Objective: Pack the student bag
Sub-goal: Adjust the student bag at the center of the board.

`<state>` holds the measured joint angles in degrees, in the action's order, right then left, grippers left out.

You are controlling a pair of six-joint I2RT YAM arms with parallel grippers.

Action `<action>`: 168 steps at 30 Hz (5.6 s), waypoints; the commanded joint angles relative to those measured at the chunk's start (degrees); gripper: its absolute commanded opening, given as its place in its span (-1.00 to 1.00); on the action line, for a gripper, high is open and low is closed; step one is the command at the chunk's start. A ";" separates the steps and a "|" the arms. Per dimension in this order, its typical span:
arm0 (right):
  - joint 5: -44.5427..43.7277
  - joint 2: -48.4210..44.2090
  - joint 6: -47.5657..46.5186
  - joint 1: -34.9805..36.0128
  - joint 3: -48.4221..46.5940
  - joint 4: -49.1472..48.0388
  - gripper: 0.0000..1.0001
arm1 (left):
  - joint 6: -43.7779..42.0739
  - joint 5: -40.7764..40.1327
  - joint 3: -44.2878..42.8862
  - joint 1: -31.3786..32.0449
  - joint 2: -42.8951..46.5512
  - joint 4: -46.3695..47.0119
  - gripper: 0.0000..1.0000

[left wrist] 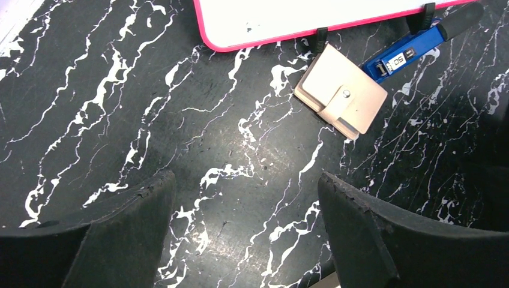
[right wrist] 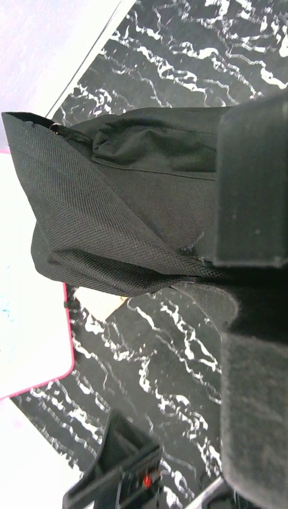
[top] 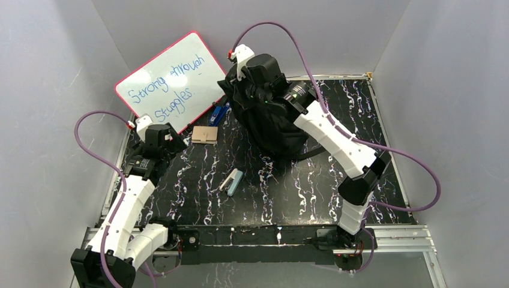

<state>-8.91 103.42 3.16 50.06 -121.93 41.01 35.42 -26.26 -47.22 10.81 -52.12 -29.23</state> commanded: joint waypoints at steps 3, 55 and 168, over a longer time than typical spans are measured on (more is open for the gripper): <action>0.65 -11.17 9.45 0.66 -2.50 -21.12 -1.00 | 1.46 2.47 -0.83 -0.28 -1.90 2.02 0.69; -52.07 -30.27 18.58 -9.42 35.08 12.04 0.60 | -4.14 30.64 -3.14 -0.33 -20.38 17.51 0.68; 29.67 -20.95 19.18 -31.97 48.05 -13.75 0.48 | -8.03 29.18 -14.75 20.09 -33.93 22.40 0.64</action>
<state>12.43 82.04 19.84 15.86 -75.70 28.16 25.74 5.80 -61.47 33.69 -83.55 -6.76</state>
